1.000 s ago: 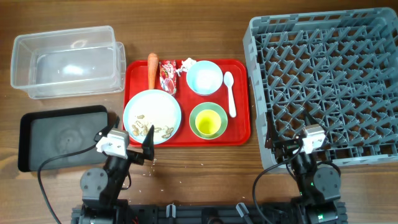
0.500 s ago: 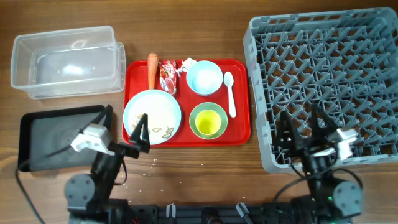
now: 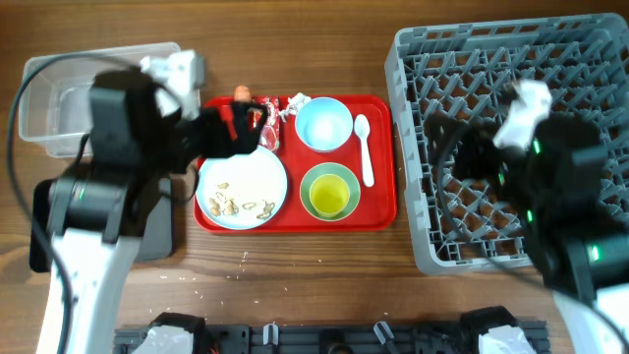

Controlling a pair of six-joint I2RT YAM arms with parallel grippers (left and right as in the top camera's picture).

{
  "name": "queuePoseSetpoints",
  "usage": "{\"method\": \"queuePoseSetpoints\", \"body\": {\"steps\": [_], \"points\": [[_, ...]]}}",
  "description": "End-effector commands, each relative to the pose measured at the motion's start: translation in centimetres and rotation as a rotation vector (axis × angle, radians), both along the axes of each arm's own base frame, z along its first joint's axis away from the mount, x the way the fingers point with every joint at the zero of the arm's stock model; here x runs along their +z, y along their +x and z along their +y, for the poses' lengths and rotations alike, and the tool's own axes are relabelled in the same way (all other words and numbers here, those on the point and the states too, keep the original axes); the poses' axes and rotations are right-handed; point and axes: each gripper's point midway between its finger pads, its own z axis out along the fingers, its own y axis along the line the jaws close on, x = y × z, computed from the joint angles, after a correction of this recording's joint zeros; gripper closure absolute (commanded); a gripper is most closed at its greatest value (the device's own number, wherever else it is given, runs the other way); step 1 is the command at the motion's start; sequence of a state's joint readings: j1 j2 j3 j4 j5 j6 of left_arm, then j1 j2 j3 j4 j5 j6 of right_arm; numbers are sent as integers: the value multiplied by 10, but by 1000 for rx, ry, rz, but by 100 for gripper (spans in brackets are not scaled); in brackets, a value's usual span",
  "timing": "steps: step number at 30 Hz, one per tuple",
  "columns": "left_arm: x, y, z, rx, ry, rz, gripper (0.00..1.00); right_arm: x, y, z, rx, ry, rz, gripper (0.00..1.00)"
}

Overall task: Sort waste into correct bins and load items into the dishwasher rack
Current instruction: 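Reach left gripper to the yellow cup and lift it from the tray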

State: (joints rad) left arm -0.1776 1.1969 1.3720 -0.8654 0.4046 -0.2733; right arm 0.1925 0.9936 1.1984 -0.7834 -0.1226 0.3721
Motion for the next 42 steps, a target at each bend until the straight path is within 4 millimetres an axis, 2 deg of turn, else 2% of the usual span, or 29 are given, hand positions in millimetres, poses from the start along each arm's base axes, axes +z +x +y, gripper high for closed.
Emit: {"method": "queuePoseSetpoints", "body": {"steps": [1,6,7,9,12,16,19,20,23,24,26,27,29,30,34,39,42], "points": [[-5,0,-40,-153,-78,82,0,-21,24,11,56,-27,120,0],[-43,-3,-71,-239,-59,218,0,-72,37,14,49,-48,298,0],[-60,-7,-79,-253,-27,272,0,-79,38,14,49,-52,323,0],[-91,-15,-82,-242,74,369,0,-90,40,14,48,-59,362,0],[-142,-28,-70,-134,292,529,2,-96,39,14,48,-63,386,0],[-184,-36,-80,-146,412,611,28,-96,39,14,47,-63,385,0],[-210,-31,-94,-167,430,632,33,-96,39,14,48,-64,386,0],[-217,-29,-97,-171,437,640,37,-96,39,14,48,-64,386,0],[-241,-31,-99,-179,470,693,44,-96,39,14,48,-64,387,0],[-248,-32,-98,-180,481,712,48,-97,38,14,48,-64,389,0],[-259,-31,-98,-180,492,731,65,-97,37,14,48,-65,393,0],[-262,-30,-98,-179,496,732,72,-97,37,14,48,-66,395,0],[-265,-28,-100,-179,492,728,91,-98,37,14,48,-65,395,0],[-265,-28,-100,-179,492,728,96,-97,37,14,48,-65,395,0],[-251,-27,-97,-156,475,722,96,-99,35,13,48,-67,404,0],[-196,-23,-87,-123,411,686,96,-100,33,13,49,-68,415,0],[-150,-15,-90,-192,260,592,96,-99,32,17,68,-54,415,0]]}}
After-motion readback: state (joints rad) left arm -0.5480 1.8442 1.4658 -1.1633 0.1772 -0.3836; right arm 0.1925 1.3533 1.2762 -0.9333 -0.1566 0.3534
